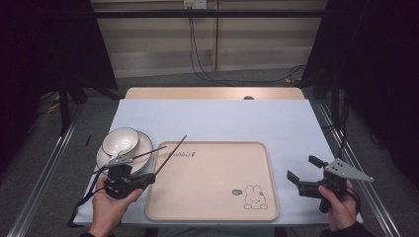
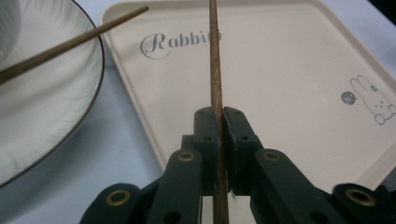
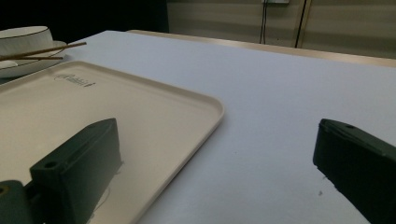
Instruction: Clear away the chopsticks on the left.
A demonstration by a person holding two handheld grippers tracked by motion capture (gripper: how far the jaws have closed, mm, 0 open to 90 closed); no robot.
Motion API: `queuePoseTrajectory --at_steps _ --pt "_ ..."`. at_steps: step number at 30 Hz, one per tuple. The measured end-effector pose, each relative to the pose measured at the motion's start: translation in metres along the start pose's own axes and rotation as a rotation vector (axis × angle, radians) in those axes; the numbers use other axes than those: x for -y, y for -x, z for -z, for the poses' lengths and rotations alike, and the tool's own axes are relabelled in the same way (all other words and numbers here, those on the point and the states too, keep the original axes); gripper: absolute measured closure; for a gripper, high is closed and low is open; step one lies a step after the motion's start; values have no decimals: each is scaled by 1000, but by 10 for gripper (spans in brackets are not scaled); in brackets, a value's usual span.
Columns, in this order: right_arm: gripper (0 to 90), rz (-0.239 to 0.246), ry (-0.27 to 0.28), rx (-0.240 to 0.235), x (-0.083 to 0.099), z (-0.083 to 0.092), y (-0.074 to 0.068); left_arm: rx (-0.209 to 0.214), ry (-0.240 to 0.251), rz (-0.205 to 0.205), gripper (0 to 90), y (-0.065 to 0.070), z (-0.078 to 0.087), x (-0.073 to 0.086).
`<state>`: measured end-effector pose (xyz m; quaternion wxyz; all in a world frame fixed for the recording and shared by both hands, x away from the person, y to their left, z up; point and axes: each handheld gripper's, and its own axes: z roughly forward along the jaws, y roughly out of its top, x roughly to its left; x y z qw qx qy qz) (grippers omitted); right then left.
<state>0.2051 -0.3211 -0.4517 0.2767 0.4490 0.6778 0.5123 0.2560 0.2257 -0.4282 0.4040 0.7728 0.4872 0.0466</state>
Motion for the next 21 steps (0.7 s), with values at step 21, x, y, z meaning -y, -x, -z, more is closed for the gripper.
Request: queuePoseTrajectory --at_steps 21 --pt "9 5 0 -1 0 0 -1 -128 -77 41 848 9 -27 13"
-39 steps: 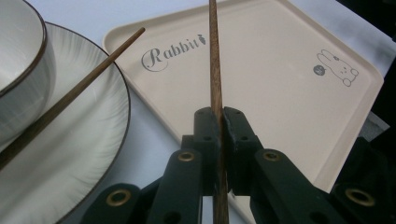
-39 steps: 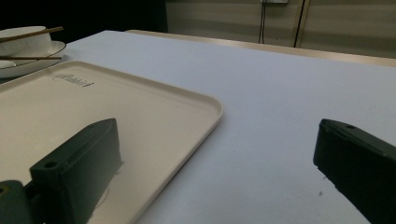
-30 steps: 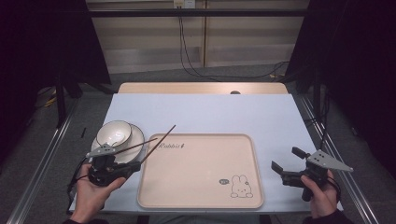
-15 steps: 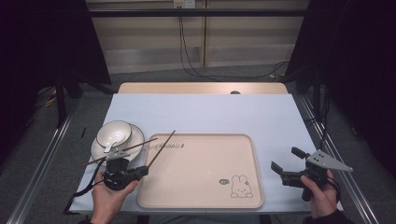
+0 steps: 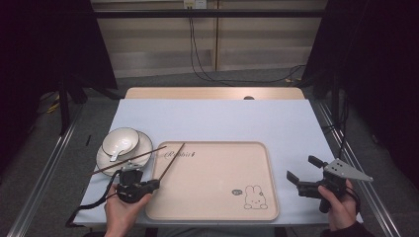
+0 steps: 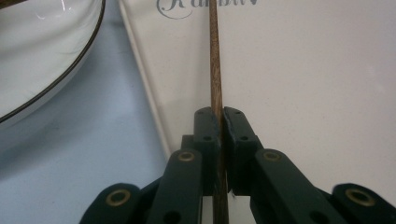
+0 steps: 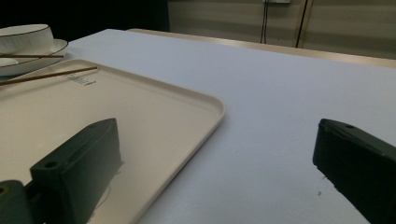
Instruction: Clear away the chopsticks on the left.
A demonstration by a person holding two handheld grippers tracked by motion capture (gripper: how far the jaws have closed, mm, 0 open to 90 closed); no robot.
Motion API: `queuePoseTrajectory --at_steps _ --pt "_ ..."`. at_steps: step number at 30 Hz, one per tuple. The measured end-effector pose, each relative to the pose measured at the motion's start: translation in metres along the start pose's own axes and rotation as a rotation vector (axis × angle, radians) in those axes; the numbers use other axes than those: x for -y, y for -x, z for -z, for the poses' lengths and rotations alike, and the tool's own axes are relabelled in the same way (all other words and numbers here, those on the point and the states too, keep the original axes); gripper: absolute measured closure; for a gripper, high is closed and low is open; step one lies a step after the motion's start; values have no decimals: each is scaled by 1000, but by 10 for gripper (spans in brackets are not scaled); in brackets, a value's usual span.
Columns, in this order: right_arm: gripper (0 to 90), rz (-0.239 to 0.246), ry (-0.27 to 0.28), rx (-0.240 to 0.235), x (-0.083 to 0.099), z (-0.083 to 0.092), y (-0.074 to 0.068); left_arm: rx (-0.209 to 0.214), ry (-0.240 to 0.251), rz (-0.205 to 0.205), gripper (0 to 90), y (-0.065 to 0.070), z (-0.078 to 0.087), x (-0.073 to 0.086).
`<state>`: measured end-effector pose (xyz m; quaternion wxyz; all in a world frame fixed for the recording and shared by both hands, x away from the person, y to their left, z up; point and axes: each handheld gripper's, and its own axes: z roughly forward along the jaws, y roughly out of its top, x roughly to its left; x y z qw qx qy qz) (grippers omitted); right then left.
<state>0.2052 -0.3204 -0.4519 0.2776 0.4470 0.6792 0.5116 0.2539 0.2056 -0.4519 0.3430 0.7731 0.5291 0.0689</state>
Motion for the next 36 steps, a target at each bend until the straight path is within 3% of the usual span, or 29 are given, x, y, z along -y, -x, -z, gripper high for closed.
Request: queuePoseTrajectory --at_steps 6,11,24,30,32,34,35,36 --pt "10 2 -6 -2 0 -1 0 8 -13 22 847 2 -7 -1" --pt "10 5 -6 -6 0 0 0 4 -47 13 846 3 -13 1" --pt "12 4 -6 -6 0 -1 0 24 -42 17 814 4 -14 1" --pt "12 3 -6 -6 0 0 0 79 -1 2 736 3 -10 -1" --pt "14 1 0 -5 0 0 0 90 40 -22 649 1 -5 -2" --pt "14 0 0 -8 0 0 0 93 49 -42 595 1 -3 -2" --pt "14 -1 0 -8 0 0 0 100 67 -76 551 0 0 -3" --pt "14 -1 0 -8 0 0 0 100 67 -76 495 0 0 -3"
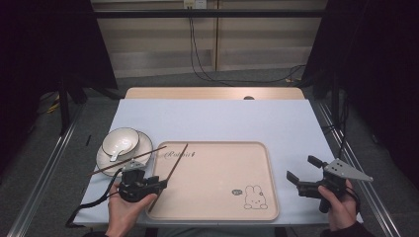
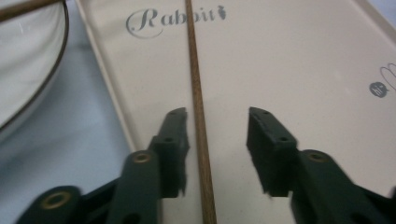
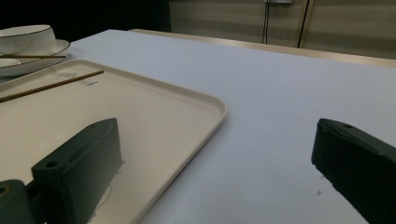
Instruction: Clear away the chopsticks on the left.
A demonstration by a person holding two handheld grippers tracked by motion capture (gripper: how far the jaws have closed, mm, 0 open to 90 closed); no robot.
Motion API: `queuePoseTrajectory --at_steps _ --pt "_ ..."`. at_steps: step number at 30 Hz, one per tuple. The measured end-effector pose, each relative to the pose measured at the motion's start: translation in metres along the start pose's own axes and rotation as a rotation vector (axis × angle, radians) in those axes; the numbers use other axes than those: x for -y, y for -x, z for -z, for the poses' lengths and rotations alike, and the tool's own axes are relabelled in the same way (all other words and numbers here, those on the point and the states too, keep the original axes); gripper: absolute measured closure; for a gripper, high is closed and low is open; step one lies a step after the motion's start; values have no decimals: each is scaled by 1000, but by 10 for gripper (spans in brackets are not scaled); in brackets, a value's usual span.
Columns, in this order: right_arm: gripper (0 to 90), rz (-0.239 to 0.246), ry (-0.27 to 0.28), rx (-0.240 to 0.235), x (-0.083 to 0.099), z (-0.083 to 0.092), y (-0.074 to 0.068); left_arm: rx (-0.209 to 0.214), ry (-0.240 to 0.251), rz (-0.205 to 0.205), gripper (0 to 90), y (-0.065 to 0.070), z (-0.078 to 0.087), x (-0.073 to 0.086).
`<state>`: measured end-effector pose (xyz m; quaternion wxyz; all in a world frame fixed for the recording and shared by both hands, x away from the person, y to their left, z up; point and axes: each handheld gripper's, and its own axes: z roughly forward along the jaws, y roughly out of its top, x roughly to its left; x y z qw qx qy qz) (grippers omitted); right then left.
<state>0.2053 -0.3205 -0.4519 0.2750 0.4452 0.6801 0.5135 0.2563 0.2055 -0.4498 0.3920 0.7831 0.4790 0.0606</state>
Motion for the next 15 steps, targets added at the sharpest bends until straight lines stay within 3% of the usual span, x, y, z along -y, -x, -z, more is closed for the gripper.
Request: queuePoseTrajectory --at_steps 1,2,4,8,13,15 --pt "14 -1 1 0 0 0 0 -3 10 -10 441 -1 1 0" --pt "14 0 2 0 0 0 0 20 0 -25 402 -3 4 -1" --pt "14 -3 3 -3 0 0 0 10 16 -61 351 -3 6 -1" --pt "14 -2 2 -3 0 0 0 43 59 -82 219 -6 14 -3" --pt "14 0 4 -5 0 0 0 75 91 -130 134 -9 23 -3" --pt "14 1 4 -1 0 0 0 95 114 -119 68 -15 28 -2"
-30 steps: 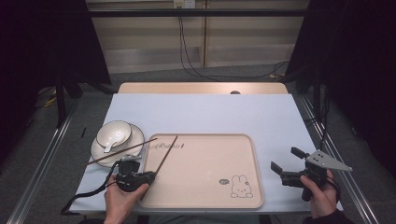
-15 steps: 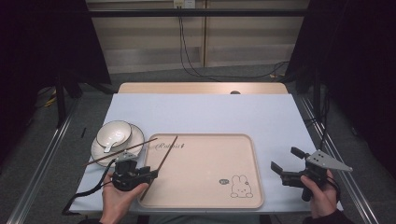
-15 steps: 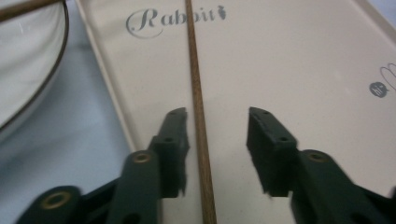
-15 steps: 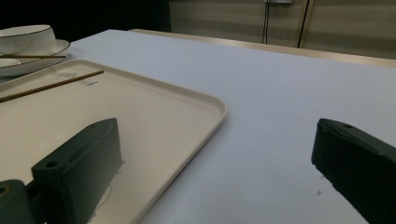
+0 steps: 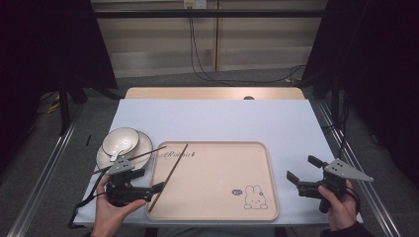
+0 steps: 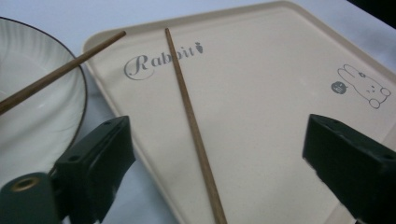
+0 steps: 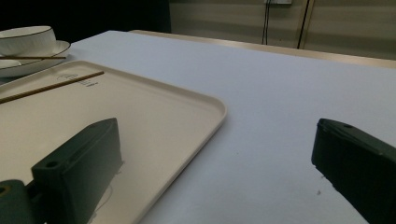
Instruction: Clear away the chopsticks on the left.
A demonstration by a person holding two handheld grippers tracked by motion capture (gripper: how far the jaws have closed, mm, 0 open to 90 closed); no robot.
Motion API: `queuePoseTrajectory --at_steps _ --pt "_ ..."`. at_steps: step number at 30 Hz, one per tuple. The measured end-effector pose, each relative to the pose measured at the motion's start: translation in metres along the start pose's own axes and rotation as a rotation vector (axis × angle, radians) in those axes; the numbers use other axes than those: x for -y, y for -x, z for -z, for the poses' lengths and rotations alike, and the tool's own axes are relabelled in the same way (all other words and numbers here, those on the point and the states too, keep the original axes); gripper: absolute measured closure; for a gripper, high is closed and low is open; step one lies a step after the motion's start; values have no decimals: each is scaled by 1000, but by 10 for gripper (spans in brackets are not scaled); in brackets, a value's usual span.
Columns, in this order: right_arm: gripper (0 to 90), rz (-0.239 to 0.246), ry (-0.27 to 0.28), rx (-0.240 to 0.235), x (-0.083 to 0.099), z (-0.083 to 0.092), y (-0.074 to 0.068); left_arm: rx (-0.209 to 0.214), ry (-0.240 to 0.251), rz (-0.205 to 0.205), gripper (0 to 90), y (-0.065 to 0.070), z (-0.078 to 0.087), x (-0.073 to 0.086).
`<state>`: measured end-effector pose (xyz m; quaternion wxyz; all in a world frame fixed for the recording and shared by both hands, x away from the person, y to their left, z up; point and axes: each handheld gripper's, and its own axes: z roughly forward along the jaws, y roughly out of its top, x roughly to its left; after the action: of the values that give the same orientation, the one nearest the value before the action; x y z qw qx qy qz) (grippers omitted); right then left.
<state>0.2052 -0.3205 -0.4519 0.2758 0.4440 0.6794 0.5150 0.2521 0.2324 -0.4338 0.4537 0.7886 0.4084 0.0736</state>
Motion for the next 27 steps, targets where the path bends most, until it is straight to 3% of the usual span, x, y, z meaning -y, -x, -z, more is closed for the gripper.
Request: queuePoseTrajectory --at_steps 2,4,5,6,7,9,11,12,14,17,18,21,24,27 --pt "14 0 0 0 0 0 0 -4 3 -10 56 -1 3 0" --pt "14 -1 1 -1 0 0 0 0 21 -70 26 -4 11 -1" --pt "14 -1 1 -1 0 0 0 0 21 -70 26 -4 11 -1" --pt "14 -3 1 -1 0 0 0 -11 31 -112 26 -6 17 1" --pt "14 -4 0 -1 0 0 0 -20 40 -129 26 -7 19 2" --pt "14 -1 1 -1 0 0 0 26 56 -121 26 -16 24 5" --pt "14 -2 1 0 0 0 0 29 43 -111 33 -20 26 6" --pt "14 -3 0 0 0 0 0 4 65 -107 30 -27 32 10" --pt "14 -4 -1 0 0 0 0 2 80 -103 32 -35 38 12" --pt "14 -5 -3 3 0 0 0 24 97 -90 35 -43 45 15" --pt "14 -5 -3 3 0 0 0 34 124 -96 36 -51 49 19" --pt "14 -3 -2 3 0 0 0 50 125 -110 40 -56 53 22" --pt "14 -2 -2 4 0 0 0 38 92 -135 44 -65 57 23" --pt "14 -4 -3 4 0 0 0 19 85 -131 54 -75 63 21"
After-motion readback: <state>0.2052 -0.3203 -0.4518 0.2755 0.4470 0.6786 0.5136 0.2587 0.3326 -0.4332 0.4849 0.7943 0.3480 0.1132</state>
